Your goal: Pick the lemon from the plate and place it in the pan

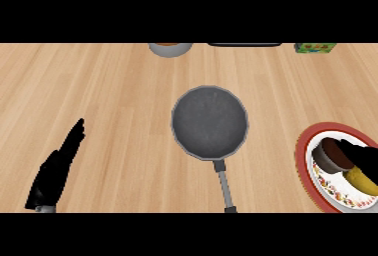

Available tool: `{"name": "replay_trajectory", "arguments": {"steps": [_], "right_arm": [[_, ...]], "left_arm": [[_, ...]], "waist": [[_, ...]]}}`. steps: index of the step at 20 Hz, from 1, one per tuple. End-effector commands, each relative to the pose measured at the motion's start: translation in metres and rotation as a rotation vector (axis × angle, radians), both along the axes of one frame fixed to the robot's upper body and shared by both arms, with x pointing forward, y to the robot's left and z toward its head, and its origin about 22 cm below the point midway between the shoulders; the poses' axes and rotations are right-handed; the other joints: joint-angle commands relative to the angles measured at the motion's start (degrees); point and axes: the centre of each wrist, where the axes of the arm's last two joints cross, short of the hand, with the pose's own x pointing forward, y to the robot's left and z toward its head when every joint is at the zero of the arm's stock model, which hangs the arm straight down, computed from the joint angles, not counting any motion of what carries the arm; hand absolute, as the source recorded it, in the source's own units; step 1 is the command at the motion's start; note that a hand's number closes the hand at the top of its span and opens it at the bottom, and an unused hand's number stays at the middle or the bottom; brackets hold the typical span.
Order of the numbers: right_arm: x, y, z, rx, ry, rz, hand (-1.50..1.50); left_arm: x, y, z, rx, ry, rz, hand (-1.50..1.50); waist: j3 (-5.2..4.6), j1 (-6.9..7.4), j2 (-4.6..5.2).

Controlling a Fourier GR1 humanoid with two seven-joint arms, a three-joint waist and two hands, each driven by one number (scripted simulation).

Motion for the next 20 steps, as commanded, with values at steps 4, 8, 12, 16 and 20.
{"name": "replay_trajectory", "arguments": {"steps": [4, 8, 12, 16, 20], "right_arm": [[0.015, -0.01, -0.024, 0.007, 0.021, -0.016, -1.5], [0.002, -0.006, -0.041, 0.095, -0.032, 0.007, 1.5], [0.025, -0.017, -0.03, 0.133, 0.019, -0.032, 1.5], [0.009, -0.018, -0.035, 0.168, 0.048, -0.026, 1.5], [-0.011, -0.026, -0.055, 0.184, 0.003, -0.03, 1.5]], "left_arm": [[0.005, -0.014, -0.006, -0.011, -0.002, -0.01, 0.0], [0.008, 0.005, -0.003, 0.009, 0.001, -0.002, 0.0], [-0.001, -0.001, 0.006, 0.001, 0.017, -0.028, 0.0], [0.009, -0.007, 0.01, -0.02, -0.01, -0.012, 0.0], [0.0, -0.004, -0.007, 0.012, 0.004, 0.014, 0.0]], "waist": [[0.22, 0.14, 0.25], [0.22, -0.05, 0.23], [0.24, 0.7, 0.27], [0.21, -0.02, 0.18], [0.22, -0.27, 0.18]]}}
